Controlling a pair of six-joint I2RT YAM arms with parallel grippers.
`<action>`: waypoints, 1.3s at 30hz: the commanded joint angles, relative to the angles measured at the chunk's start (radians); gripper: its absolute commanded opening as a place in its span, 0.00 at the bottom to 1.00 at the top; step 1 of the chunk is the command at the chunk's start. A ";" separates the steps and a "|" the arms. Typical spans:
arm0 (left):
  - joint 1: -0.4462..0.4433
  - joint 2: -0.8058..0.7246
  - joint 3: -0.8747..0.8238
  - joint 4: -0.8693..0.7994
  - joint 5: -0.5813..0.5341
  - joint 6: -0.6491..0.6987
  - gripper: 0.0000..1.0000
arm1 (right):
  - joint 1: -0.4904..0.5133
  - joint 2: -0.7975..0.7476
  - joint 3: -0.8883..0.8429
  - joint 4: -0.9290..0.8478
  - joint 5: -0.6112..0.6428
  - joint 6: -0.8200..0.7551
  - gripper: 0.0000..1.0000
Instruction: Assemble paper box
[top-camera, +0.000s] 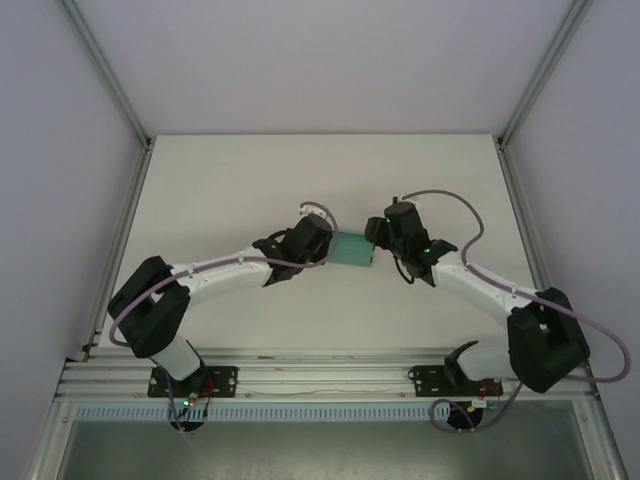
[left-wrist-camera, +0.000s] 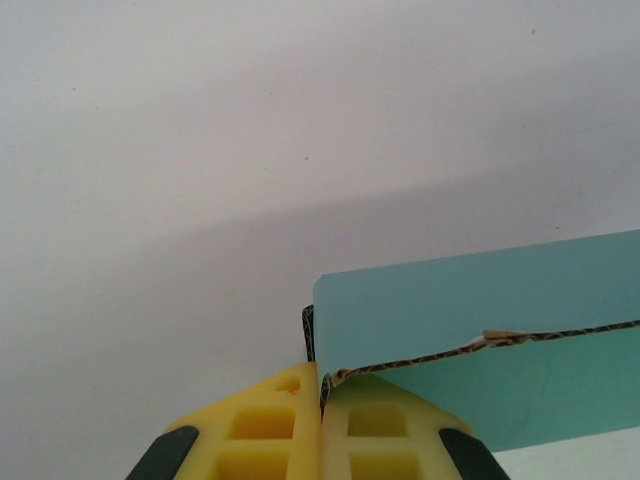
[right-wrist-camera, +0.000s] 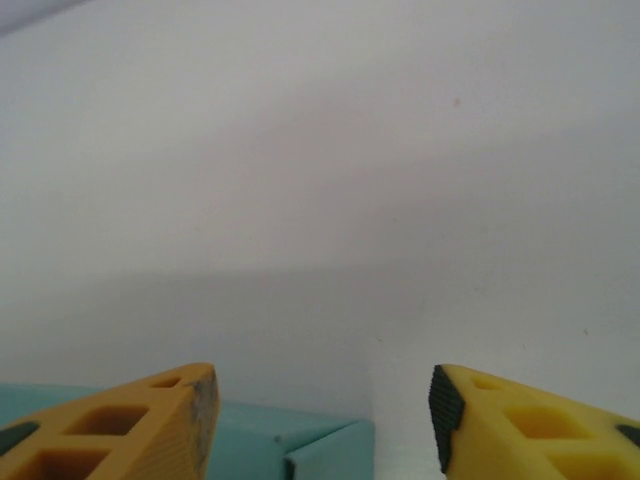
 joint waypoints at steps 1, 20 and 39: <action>-0.014 -0.003 -0.030 -0.108 0.094 0.036 0.06 | -0.003 0.029 -0.016 -0.043 -0.037 0.046 0.52; 0.037 -0.156 0.047 -0.256 0.353 0.109 1.00 | 0.002 0.062 -0.207 0.072 -0.067 0.069 0.35; 0.262 0.019 -0.057 -0.018 0.647 -0.131 0.61 | 0.004 0.089 -0.273 0.171 -0.033 0.011 0.31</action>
